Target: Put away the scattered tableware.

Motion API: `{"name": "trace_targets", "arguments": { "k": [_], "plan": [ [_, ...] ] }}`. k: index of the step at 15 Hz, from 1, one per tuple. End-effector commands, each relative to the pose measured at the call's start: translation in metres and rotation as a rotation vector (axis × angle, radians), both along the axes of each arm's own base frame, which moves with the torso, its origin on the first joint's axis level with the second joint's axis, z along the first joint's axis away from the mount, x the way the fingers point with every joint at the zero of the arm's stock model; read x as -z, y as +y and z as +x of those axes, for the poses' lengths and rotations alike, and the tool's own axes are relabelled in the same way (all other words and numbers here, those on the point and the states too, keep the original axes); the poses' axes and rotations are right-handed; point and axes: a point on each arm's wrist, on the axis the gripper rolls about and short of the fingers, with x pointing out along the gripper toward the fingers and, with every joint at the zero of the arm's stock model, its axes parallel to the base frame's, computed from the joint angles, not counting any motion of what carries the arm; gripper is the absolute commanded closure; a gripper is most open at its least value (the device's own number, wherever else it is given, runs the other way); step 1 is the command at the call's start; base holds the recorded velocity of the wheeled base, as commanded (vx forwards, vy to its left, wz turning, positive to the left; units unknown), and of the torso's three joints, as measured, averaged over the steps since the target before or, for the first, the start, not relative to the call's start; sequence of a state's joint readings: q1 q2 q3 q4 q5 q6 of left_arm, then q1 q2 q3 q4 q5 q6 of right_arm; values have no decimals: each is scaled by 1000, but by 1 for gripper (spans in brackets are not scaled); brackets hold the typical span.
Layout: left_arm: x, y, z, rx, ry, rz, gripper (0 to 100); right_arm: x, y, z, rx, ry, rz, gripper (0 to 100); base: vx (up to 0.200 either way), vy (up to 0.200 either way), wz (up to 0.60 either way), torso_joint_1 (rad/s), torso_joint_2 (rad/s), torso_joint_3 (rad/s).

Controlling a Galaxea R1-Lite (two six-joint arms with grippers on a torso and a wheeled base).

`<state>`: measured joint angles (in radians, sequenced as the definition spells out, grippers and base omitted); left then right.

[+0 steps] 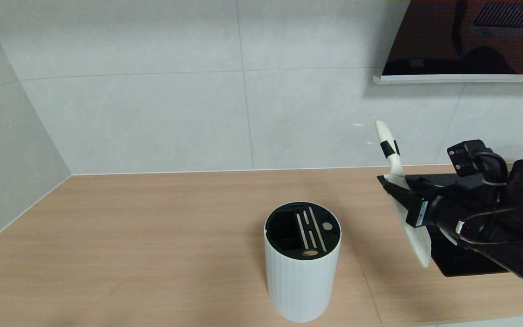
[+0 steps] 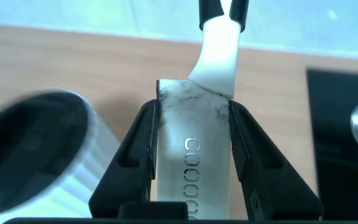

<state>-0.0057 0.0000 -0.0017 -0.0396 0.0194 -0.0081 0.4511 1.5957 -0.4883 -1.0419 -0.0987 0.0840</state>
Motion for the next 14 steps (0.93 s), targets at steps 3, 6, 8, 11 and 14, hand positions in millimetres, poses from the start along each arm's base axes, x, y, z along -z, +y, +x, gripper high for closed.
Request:
{"name": "trace_targets", "arguments": {
  "k": [3,6,8,11,14],
  "plan": [
    [-16,-2,-4,78,-52,7,0,-8,6,-5,-14,-35,15,100,0,0,0,0,0,0],
    [-58,-5,-9,245,91,0,0,-23,11,5,-19,-81,44,100,0,0,0,0,0,0],
    [-89,-6,4,330,143,-6,0,-33,18,18,-23,-98,53,100,0,0,0,0,0,0],
    [-138,-9,46,392,213,-18,0,-44,27,35,-25,-87,46,100,0,0,0,0,0,0],
    [-177,-13,104,453,183,-39,0,-57,34,47,-57,-55,31,100,0,0,0,0,0,0]
  ]
}}
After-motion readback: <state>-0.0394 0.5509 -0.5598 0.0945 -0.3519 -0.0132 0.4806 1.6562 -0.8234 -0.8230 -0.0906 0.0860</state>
